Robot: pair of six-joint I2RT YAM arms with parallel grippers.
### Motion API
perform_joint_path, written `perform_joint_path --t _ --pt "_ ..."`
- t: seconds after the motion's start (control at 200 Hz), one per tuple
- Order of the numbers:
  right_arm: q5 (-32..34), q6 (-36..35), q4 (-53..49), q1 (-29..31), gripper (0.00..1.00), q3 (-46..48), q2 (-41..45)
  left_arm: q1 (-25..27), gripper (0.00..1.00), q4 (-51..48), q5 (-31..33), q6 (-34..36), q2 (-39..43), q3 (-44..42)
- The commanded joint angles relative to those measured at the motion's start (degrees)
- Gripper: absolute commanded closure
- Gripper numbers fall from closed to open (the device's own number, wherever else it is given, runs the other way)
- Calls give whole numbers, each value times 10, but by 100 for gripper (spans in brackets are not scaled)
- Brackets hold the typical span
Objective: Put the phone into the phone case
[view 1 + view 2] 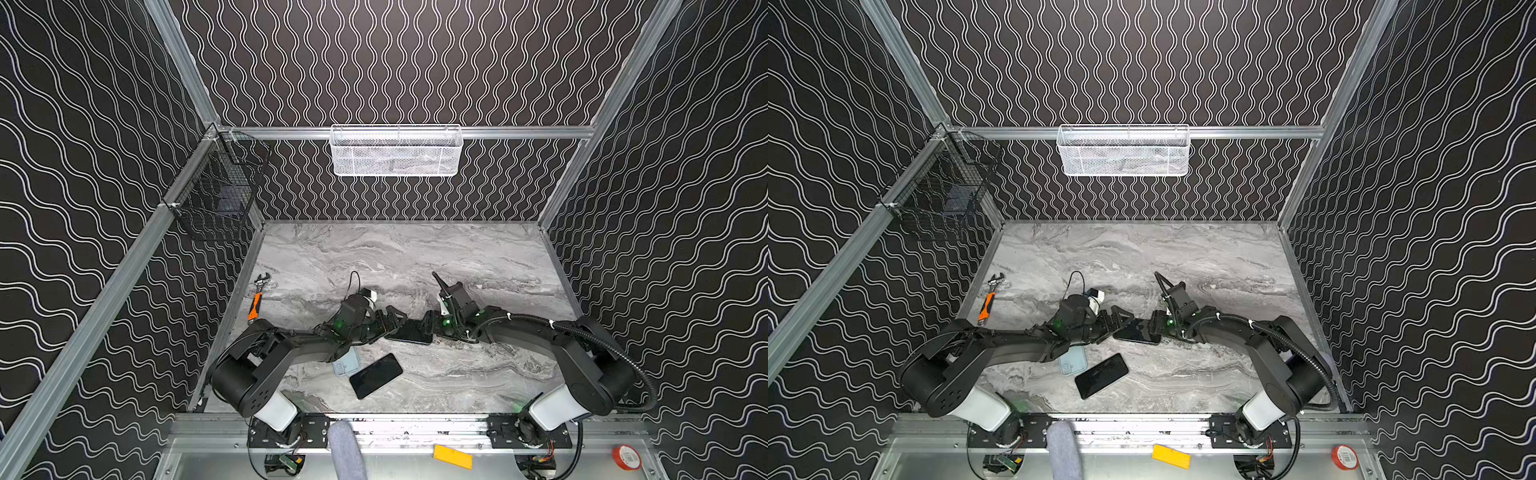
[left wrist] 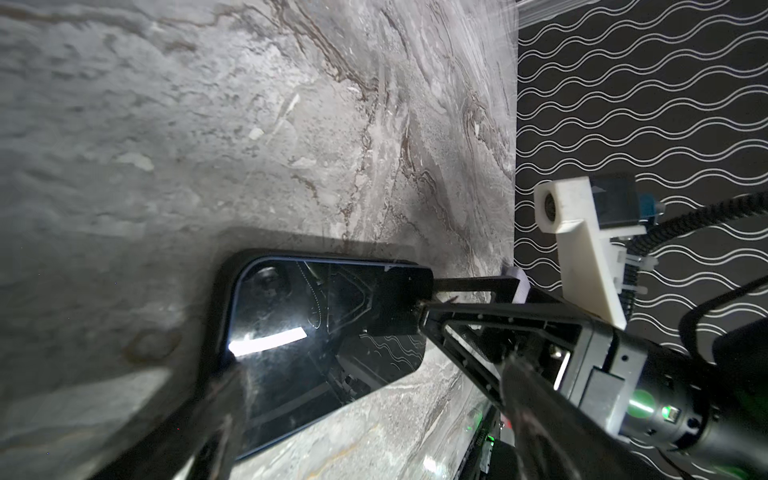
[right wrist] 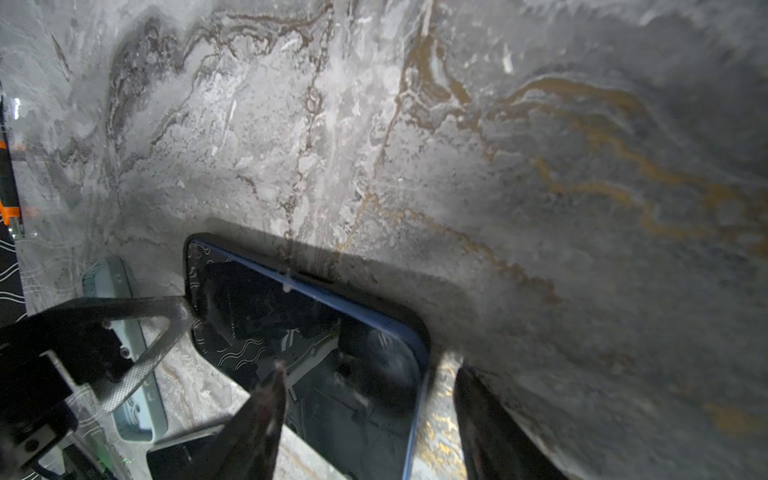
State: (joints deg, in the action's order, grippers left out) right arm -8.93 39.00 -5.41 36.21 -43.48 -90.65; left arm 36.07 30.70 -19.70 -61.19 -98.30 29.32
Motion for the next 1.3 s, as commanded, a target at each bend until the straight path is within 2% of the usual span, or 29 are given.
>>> perform_joint_path --t 0.0,0.5,0.711,0.991,1.296 --pt "8 -3 5 0 33 -14 -12 0 2 -44 23 0 -3 -1" --pt "34 -6 -30 3 34 -44 -79 0 2 -35 21 -2 -10 1" --pt "38 -7 -23 6 34 -29 -67 -2 2 -30 26 -3 -18 10" --pt "36 -7 -15 8 34 -27 -63 -4 2 -55 52 6 -47 62" --pt "35 -7 -13 7 34 -23 -59 -6 1 -71 80 -13 -68 48"
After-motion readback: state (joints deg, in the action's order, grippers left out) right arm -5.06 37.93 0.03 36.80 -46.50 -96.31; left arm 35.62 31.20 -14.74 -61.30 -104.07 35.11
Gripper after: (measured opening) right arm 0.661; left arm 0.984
